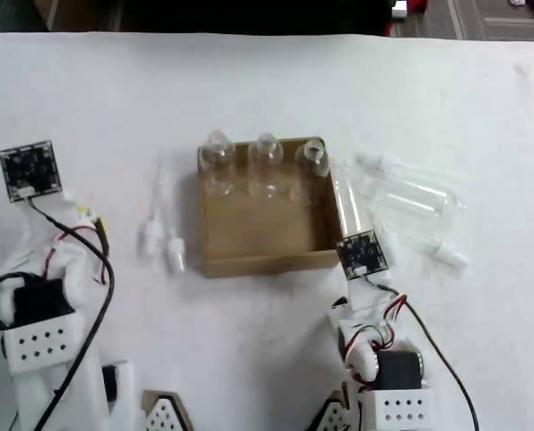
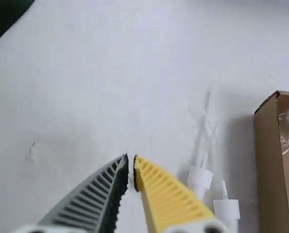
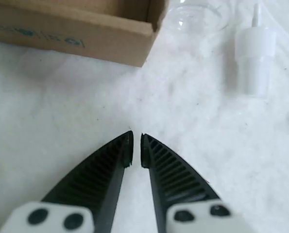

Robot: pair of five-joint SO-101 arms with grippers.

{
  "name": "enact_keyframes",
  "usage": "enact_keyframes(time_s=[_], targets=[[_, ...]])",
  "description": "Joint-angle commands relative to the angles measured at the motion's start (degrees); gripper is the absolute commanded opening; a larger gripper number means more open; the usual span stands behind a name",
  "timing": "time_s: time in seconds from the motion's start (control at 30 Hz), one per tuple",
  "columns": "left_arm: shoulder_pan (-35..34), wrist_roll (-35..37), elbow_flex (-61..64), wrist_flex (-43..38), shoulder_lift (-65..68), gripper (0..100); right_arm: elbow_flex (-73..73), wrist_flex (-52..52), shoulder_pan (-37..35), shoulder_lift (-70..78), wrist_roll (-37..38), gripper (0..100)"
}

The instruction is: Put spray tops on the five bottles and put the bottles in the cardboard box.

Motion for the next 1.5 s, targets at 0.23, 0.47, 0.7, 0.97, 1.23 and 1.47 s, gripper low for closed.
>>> enact_keyframes(time_s=[0.23, 0.47, 0.7, 0.97, 1.23, 1.47], targets=[[-0.2, -0.4, 8.2, -9.5, -0.8, 2, 0.5, 0.4, -0.6, 0.0, 0.3, 1.8], [4.2, -0.8, 9.2, -9.1, -0.8, 2, 0.5, 0.4, -0.9, 0.0, 0.6, 1.8], [6.6, -0.9, 10.8, -9.5, -0.8, 2, -1.8, -11.0, -0.9, 0.0, 0.6, 1.9], [6.3, -0.9, 10.6, -9.5, -0.8, 2, -5.5, -27.3, 2.2, -0.1, 0.7, 1.9], [6.6, -0.9, 10.6, -9.5, -0.8, 2, -10.1, -35.3, 8.8, 0.0, 10.5, 1.9], [6.6, -0.9, 10.7, -9.5, -0.8, 2, -29.0, -20.2, -2.4, 5.6, 10.0, 1.9]])
